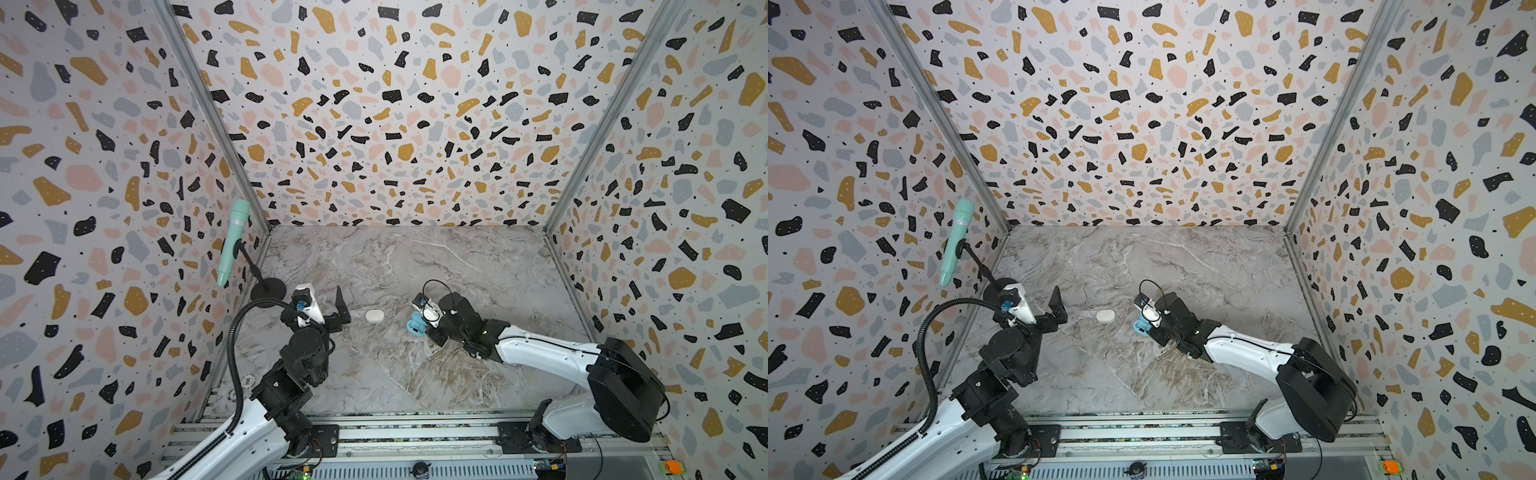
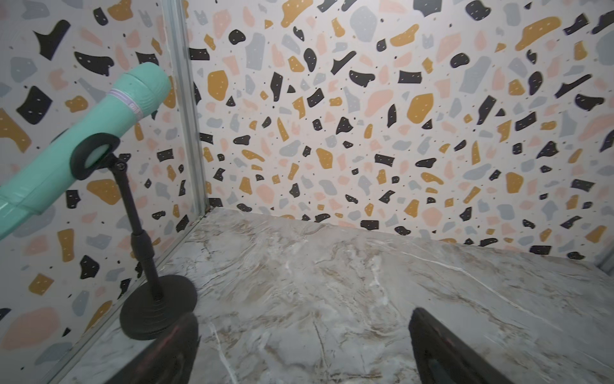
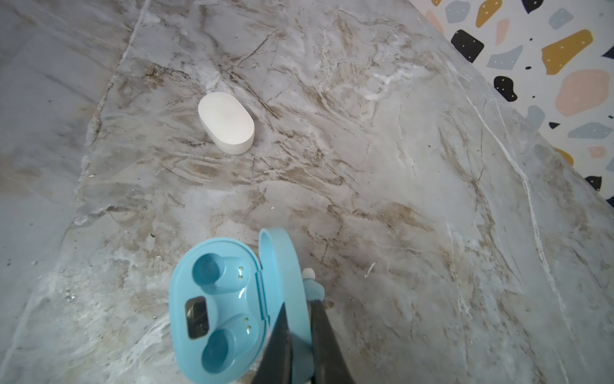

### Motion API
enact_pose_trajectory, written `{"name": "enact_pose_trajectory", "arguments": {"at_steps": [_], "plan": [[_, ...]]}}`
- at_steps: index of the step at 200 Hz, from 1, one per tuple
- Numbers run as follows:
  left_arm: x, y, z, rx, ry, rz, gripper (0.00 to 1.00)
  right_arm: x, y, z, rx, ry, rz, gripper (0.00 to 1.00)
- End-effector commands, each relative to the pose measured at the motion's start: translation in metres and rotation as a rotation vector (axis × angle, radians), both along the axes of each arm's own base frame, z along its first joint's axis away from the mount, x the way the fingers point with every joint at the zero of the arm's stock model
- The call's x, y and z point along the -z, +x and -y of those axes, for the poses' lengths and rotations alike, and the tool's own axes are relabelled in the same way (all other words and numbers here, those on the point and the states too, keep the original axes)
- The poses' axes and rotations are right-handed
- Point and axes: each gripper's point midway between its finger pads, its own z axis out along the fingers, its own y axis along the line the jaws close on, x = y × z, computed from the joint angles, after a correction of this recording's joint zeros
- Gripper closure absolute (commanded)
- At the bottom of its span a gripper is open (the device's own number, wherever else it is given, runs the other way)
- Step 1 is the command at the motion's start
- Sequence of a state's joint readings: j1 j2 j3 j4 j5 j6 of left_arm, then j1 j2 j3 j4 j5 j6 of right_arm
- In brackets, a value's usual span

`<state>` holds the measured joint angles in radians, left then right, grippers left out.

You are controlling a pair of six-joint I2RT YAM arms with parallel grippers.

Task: Insert wireless bluetooth earbuds into charging case
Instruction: Place the charging case at the center of the table.

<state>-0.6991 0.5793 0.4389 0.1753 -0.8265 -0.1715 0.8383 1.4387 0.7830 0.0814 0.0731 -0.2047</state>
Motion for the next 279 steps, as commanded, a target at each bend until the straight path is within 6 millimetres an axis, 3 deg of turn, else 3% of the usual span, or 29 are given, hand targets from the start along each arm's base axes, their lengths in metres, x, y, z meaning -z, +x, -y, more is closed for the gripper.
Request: {"name": "enact_pose_trajectory", "arguments": {"at_steps": [1,32,91,153,210,253,279], "plan": [[-0.013,-0.003,-0.014,-0.065,-0.029,0.038,0.00,-0.018,0.006,-0.017,-0.098,-0.007,0.058,1.00],[-0.013,-0.002,-0.011,-0.050,-0.021,0.040,0.00,0.004,0.006,-0.024,-0.187,-0.102,0.028,1.00],[-0.015,-0.005,-0.012,-0.038,-0.022,0.053,0.00,0.019,-0.007,-0.036,-0.347,-0.165,0.066,1.00],[-0.016,-0.006,-0.009,-0.013,-0.021,0.058,0.00,0.062,-0.022,-0.034,-0.388,-0.317,0.065,1.00],[-0.016,-0.007,-0.010,-0.013,-0.018,0.061,0.00,0.060,-0.022,-0.036,-0.380,-0.315,0.088,1.00],[-0.017,-0.008,-0.011,-0.018,-0.018,0.063,0.00,0.035,-0.018,-0.038,-0.349,-0.266,0.156,1.00],[-0.016,-0.007,-0.010,-0.015,-0.011,0.060,0.00,0.032,-0.017,-0.038,-0.338,-0.259,0.161,1.00]]}}
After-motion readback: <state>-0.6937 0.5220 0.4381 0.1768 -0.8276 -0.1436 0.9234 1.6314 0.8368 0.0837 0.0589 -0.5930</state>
